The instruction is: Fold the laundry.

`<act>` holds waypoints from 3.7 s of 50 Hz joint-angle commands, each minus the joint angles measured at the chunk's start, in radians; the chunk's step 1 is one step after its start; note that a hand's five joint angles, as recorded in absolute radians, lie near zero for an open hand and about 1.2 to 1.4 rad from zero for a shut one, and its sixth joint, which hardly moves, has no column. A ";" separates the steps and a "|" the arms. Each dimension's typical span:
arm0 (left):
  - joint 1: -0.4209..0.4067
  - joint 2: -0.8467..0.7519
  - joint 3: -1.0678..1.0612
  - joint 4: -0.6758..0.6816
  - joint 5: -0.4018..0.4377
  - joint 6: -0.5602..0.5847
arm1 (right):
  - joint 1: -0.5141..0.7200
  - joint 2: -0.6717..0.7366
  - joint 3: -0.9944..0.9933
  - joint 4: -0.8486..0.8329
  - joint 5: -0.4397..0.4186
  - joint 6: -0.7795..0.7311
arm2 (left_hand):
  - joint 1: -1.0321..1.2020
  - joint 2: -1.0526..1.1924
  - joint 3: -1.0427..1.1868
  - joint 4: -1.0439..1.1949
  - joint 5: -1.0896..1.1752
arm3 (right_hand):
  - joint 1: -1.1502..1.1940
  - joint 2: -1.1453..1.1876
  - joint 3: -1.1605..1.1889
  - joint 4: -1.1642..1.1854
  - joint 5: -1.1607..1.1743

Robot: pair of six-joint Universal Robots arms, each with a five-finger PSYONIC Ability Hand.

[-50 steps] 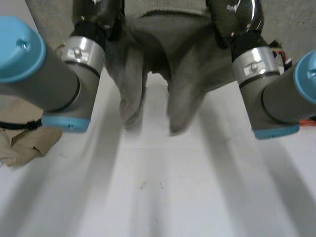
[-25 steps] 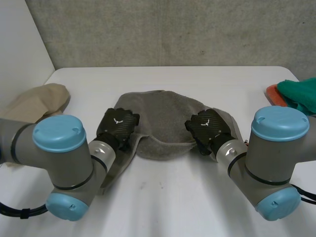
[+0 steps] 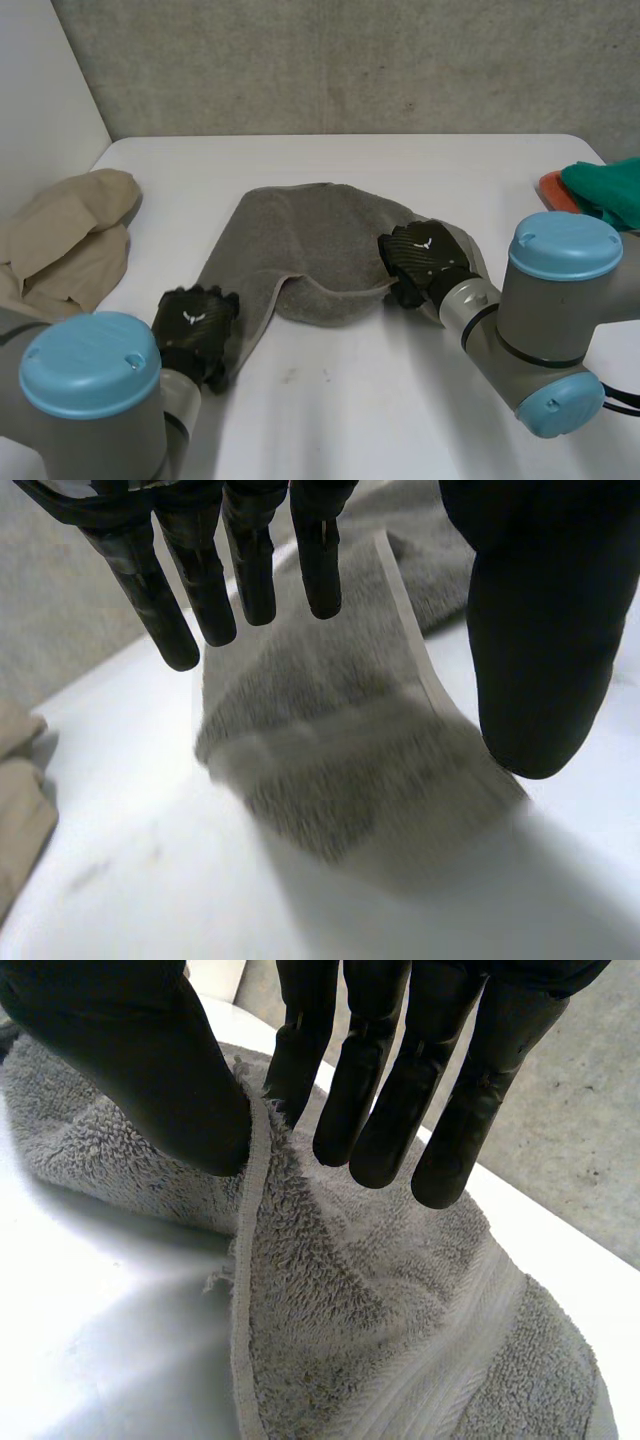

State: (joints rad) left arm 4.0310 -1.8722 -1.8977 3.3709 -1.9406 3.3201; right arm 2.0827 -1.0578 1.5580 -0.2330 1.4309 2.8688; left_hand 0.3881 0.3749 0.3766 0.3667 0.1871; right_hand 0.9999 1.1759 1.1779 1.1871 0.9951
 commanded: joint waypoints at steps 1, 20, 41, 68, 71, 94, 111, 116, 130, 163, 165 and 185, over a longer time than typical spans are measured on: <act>-0.033 -0.030 0.002 -0.030 -0.061 -0.027 | 0.002 0.009 0.001 0.000 0.002 -0.003 | -0.010 0.003 0.001 0.011 0.016 | 0.396 0.220 0.218 0.209 0.227; 0.048 -0.120 0.034 0.120 -0.066 -0.002 | 0.000 -0.002 0.013 0.000 0.003 -0.011 | 1.008 1.021 1.019 1.029 1.034 | 0.396 0.220 0.218 0.209 0.227; 0.151 0.076 0.088 0.170 0.000 0.070 | -0.196 -0.074 -0.023 0.258 -0.075 0.082 | 1.008 1.021 1.020 1.030 1.035 | -0.825 -1.001 -1.003 -1.013 -0.995; 0.105 0.248 0.270 0.087 0.164 0.062 | -0.176 -0.094 0.137 0.075 -0.135 0.471 | 1.008 1.021 1.020 1.030 1.035 | -0.825 -1.001 -1.003 -1.013 -0.995; 0.099 0.248 0.298 0.077 0.164 0.062 | -0.135 -0.065 0.126 0.046 -0.130 0.475 | 1.008 1.021 1.020 1.030 1.035 | -0.825 -1.001 -1.003 -1.013 -0.995; 0.140 0.249 0.413 0.054 0.158 0.061 | -0.036 0.131 -0.045 -0.055 0.100 0.256 | 1.008 1.021 1.020 1.030 1.035 | -0.340 -0.516 -0.518 -0.527 -0.510; 0.250 0.258 0.399 0.041 0.158 0.050 | -0.260 0.114 -0.056 -0.019 0.054 0.236 | 1.008 1.021 1.020 1.030 1.035 | 0.004 -0.172 -0.174 -0.184 -0.166; 0.255 0.249 0.375 0.028 0.163 0.048 | -0.289 0.102 -0.058 0.059 -0.033 0.238 | 1.008 1.021 1.020 1.030 1.035 | 0.396 0.220 0.218 0.209 0.227; 0.289 0.252 0.209 -0.185 0.232 0.136 | -0.463 -0.237 -0.095 0.484 -0.239 -0.320 | 1.008 1.021 1.020 1.030 1.035 | 0.396 0.220 0.218 0.209 0.227; 0.304 -0.311 0.890 0.322 0.252 0.395 | -0.242 0.053 -0.558 -0.197 0.103 -0.752 | 1.008 1.021 1.020 1.030 1.035 | 0.396 0.220 0.218 0.209 0.227; 0.313 -0.303 0.916 0.465 0.253 0.418 | -0.242 0.041 -0.562 -0.331 0.089 -0.734 | 1.008 1.021 1.020 1.030 1.035 | 0.396 0.220 0.218 0.209 0.227; 0.304 -0.179 0.376 0.545 0.264 0.348 | -0.231 -0.056 -0.115 -0.174 0.063 -0.602 | 1.008 1.021 1.020 1.030 1.035 | 0.396 0.220 0.218 0.209 0.227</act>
State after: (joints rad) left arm 4.3371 -2.0665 -1.3187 3.9266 -1.6824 3.6842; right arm 1.8567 -1.0960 1.2603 -0.5029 1.5017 2.2002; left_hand 1.1607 1.2000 1.1943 1.2014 0.9718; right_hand 1.0008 1.1802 1.1831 1.1903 0.9924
